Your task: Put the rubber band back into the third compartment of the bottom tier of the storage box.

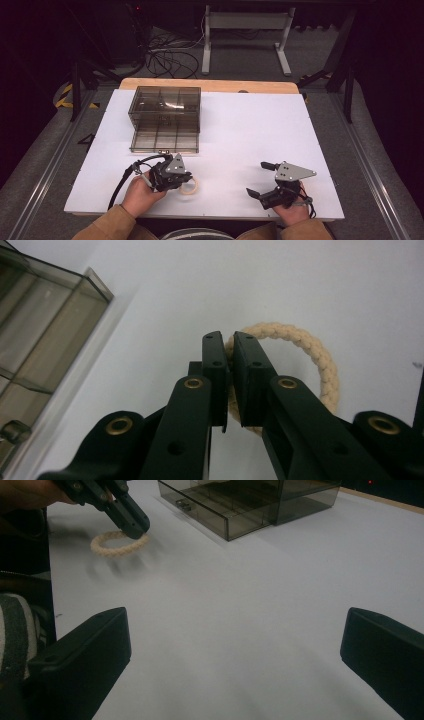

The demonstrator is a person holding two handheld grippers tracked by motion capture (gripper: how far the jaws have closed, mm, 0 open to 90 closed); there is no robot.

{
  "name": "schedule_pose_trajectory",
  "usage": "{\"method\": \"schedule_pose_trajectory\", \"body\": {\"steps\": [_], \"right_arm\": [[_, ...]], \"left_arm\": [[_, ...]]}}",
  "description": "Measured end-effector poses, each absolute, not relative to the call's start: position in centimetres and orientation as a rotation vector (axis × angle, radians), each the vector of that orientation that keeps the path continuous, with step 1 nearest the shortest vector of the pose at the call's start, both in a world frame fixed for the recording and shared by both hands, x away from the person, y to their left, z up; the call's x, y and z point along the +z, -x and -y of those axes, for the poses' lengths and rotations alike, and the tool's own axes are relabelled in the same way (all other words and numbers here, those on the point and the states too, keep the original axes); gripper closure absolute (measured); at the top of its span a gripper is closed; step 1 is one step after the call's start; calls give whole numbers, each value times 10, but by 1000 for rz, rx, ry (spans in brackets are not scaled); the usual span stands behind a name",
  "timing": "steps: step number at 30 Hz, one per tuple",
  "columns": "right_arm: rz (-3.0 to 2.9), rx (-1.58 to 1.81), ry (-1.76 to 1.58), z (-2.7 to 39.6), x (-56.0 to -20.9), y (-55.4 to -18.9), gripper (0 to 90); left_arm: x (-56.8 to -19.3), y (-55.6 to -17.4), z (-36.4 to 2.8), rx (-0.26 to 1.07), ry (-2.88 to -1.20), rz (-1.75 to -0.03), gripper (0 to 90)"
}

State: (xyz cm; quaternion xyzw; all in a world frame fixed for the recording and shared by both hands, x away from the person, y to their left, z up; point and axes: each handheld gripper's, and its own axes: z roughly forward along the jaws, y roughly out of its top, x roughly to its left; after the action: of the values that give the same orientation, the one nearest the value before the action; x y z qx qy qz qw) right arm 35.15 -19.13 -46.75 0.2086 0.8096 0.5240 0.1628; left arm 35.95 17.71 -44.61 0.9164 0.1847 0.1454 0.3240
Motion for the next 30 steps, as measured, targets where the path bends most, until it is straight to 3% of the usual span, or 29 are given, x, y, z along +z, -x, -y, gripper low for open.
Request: {"method": "schedule_pose_trajectory", "body": {"steps": [30], "right_arm": [[-2312, 1496, -600, 191, -468, -352, 4]], "left_arm": [[-416, -358, -197, 422, -2194, -534, 848]]}}
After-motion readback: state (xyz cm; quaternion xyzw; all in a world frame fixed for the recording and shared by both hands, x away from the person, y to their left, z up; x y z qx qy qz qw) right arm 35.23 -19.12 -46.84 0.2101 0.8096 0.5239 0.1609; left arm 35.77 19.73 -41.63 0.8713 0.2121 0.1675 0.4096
